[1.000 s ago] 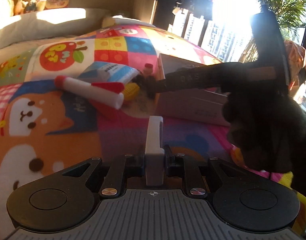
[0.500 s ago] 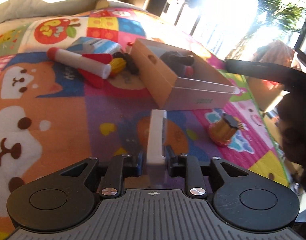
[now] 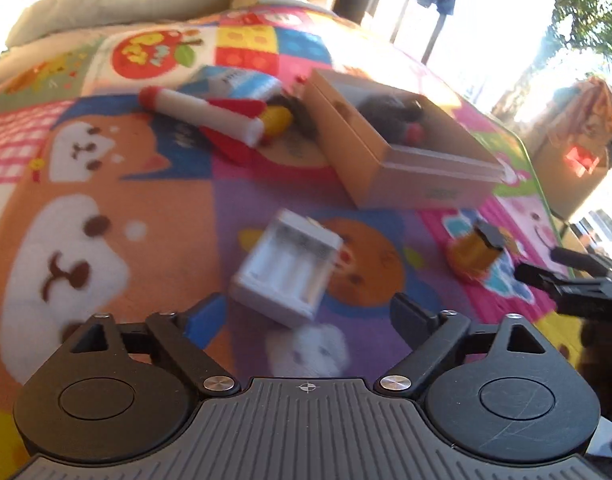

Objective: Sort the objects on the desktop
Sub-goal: 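Carry the charger with the left tool while the right tool moves toward the yellow pudding toy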

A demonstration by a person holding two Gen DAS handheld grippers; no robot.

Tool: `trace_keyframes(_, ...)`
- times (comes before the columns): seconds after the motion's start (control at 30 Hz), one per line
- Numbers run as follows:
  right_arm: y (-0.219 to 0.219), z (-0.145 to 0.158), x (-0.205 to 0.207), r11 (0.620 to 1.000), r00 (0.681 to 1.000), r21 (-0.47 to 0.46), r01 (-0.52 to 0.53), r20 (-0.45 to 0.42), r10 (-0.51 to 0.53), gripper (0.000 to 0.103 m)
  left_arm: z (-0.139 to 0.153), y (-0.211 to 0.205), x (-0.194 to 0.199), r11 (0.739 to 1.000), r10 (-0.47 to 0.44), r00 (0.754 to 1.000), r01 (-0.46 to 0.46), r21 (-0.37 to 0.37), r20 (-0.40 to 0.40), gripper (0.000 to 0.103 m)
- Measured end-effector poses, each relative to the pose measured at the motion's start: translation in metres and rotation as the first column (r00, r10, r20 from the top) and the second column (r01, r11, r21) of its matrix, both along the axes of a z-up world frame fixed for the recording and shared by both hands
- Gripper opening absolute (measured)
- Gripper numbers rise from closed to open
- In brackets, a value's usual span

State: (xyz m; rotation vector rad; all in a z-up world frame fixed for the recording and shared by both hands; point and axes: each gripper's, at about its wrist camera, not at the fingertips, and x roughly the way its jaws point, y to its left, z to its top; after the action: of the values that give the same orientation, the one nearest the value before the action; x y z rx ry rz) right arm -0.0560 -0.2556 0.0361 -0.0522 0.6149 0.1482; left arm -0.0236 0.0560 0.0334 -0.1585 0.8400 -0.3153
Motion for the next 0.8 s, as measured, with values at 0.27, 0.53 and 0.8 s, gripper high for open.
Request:
trace_keyframes(0.27, 0.005, -0.02, 0.001, 0.997, 0.995, 0.048, 0.065, -0.083, -0.061, 0.103, -0.01, -0.032, 0.03, 0.996, 0.049, 0.999, -0.049, 0.08, 0.011, 0.097)
trace_keyframes(0.53, 0.014, -0.027, 0.007, 0.997, 0.987, -0.006, 0.073, -0.142, -0.073, 0.103, -0.015, -0.049, 0.078, 0.979, 0.107, 0.992, -0.116, 0.167, 0.063, 0.097)
trace_keyframes(0.8, 0.013, -0.027, 0.008, 0.998, 0.988, -0.004, 0.069, -0.141, -0.069, 0.103, -0.019, -0.058, 0.063, 0.965, -0.002, 0.991, -0.033, 0.261, 0.133, 0.096)
